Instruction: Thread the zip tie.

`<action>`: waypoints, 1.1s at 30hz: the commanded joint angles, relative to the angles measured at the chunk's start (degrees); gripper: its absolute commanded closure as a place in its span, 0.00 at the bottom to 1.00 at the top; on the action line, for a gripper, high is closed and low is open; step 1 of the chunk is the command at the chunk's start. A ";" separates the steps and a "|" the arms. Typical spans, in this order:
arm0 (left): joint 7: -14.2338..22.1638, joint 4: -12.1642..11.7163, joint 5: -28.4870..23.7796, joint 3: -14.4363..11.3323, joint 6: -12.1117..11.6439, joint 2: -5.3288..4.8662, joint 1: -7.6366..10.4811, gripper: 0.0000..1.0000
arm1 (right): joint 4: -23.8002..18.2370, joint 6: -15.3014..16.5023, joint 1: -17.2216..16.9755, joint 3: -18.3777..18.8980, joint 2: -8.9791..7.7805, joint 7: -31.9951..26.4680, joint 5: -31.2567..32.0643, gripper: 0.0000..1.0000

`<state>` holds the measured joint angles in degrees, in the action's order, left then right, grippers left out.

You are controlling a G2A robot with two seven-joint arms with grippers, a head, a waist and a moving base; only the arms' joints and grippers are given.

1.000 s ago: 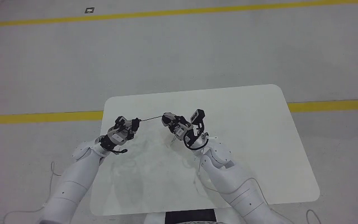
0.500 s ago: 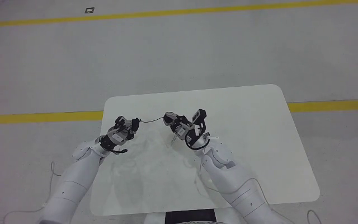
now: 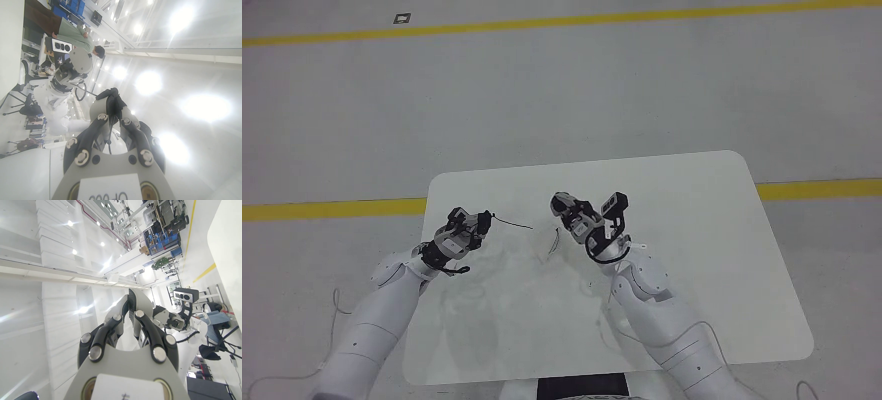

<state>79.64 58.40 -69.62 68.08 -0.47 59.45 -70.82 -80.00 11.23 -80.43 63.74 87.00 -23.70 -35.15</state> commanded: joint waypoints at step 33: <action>-2.28 14.61 6.22 4.04 2.38 -1.67 -3.98 1.00 | -9.10 6.91 -5.20 9.16 -2.68 3.90 12.02 0.00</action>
<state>77.46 72.27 -63.59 71.88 1.70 57.86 -74.54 -88.92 18.07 -85.51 72.66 84.38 -19.88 -23.17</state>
